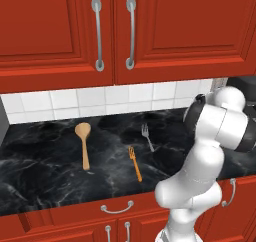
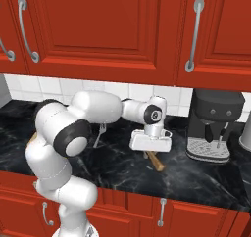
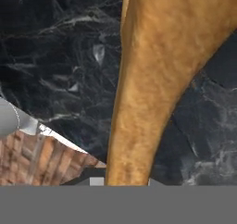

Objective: Organize the utensils by type. Pick up the wooden spoons from the counter and place them in the open cabinet. Then pick up the metallic utensils from the counter and place them in the open drawer.

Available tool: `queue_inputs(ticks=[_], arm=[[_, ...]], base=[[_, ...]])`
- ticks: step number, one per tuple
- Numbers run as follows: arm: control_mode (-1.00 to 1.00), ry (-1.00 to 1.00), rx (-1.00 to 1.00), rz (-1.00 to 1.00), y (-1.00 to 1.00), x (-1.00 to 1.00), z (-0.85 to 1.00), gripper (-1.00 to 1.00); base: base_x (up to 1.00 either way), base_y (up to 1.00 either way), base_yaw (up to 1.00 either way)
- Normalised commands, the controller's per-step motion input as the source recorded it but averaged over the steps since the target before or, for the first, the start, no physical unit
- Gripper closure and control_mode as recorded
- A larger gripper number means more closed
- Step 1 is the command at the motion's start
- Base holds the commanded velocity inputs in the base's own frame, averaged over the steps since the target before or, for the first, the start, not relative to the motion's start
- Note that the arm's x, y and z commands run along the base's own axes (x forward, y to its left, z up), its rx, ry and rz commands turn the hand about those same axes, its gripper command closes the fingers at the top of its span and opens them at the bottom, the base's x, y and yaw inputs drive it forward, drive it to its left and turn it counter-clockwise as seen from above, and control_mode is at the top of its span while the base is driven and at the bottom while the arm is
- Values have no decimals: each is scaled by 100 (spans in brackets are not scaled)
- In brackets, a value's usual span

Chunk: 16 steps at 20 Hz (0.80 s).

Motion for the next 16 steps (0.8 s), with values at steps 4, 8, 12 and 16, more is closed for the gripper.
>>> queue_inputs(ticks=[4, 8, 12, 16], arm=[[-100, 8, 0, 0, 29, -61, 31, 100], [-100, 7, 4, 0, 35, -58, 32, 100], [-100, 0, 5, 0, 40, -54, 39, 100], [-100, -7, 0, 0, 48, -43, 46, 100]], base=[[0, 0, 0], [0, 0, 0], [0, 0, 0], [0, 0, 0]])
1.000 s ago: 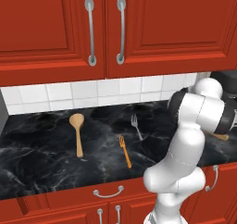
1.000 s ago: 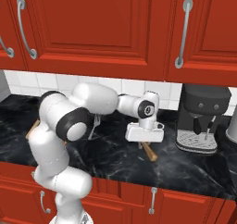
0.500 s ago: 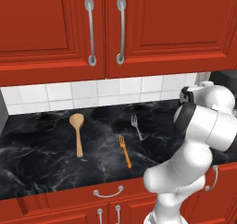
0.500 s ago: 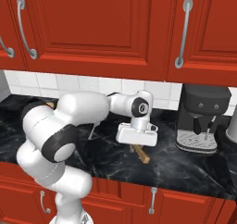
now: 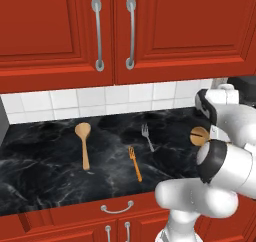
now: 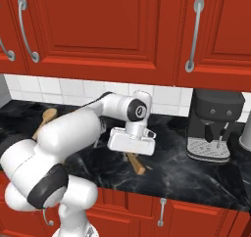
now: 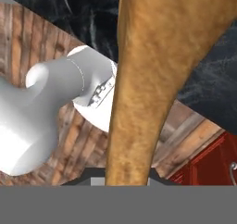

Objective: Organize the utensils by type. Pick up the wooden spoons from the counter and place them in the open cabinet. Then pick up the metallic utensils from the counter and place them in the open drawer.

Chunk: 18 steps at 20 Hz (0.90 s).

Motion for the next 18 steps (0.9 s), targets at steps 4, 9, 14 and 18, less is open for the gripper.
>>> queue_inputs(ticks=[4, 9, 14, 18], arm=[[-100, -25, 0, 4, 46, -49, 41, 100], [-100, -28, -2, 4, 54, -40, 23, 100], [-100, -9, -1, 3, 43, 3, 1, 100], [-100, 0, -1, 4, 24, 0, 13, 100]], base=[[0, 0, 0], [0, 0, 0], [0, 0, 0], [0, 0, 0]])
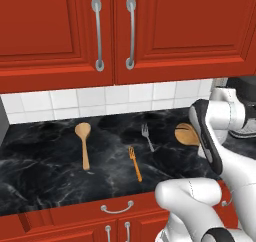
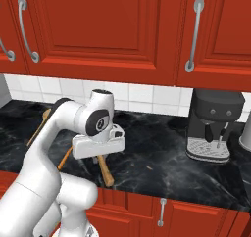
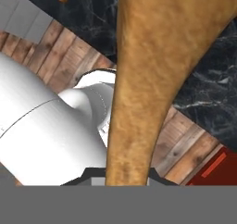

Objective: Organize the utensils by type. Pick up the wooden spoons from the counter and place them in the open cabinet. Then pick up the metallic utensils from the counter and place them in the open drawer.

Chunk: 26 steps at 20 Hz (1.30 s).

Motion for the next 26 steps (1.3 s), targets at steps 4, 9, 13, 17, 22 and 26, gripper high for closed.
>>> queue_inputs(ticks=[4, 9, 13, 17, 22, 26], arm=[[-100, 0, -3, 3, 4, 0, 3, 100], [-100, 0, 0, 0, 0, 0, 0, 100], [-100, 0, 0, 0, 0, 0, 0, 100], [-100, 0, -5, 0, 0, -2, -4, 100], [100, -9, -1, 2, 0, -26, -2, 100], [100, 0, 0, 0, 0, 0, 0, 100]], base=[[0, 0, 0], [0, 0, 0], [0, 0, 0], [0, 0, 0], [-29, -2, 4], [-78, -10, 8]])
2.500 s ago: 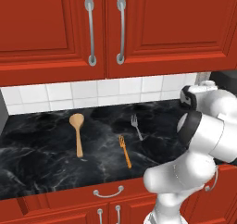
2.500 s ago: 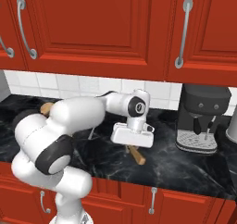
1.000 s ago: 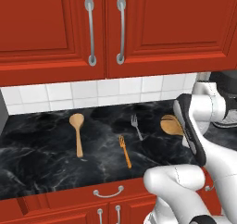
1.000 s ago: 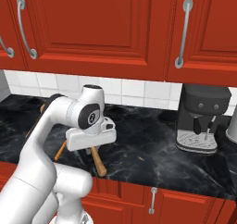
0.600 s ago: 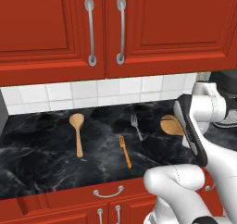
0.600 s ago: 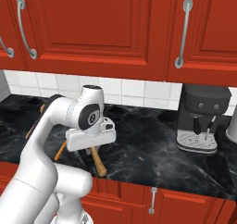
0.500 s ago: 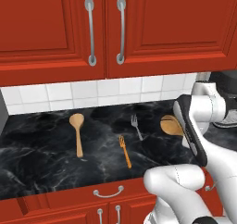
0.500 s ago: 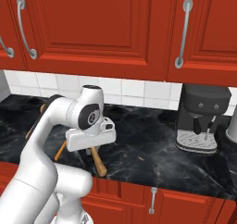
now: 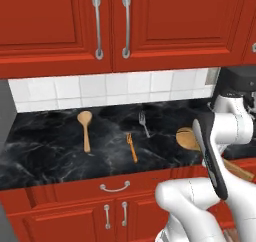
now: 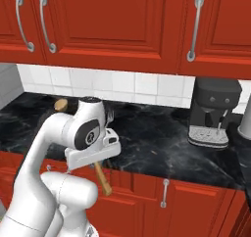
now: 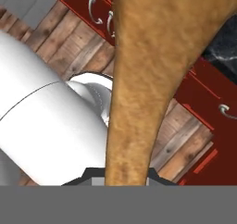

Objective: Organize the utensils by type. Pick up the wooden spoons from the counter and place them in the open cabinet. Then pick up the metallic utensils from the counter and place them in the open drawer.

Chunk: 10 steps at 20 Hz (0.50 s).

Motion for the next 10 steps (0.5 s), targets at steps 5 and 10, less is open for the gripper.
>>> queue_inputs(ticks=[5, 10], arm=[[100, 0, 0, 0, 0, 0, 0, 100], [100, 0, 0, 0, 0, 0, 0, 100]], base=[[-68, -22, -1], [-11, -9, -47]])
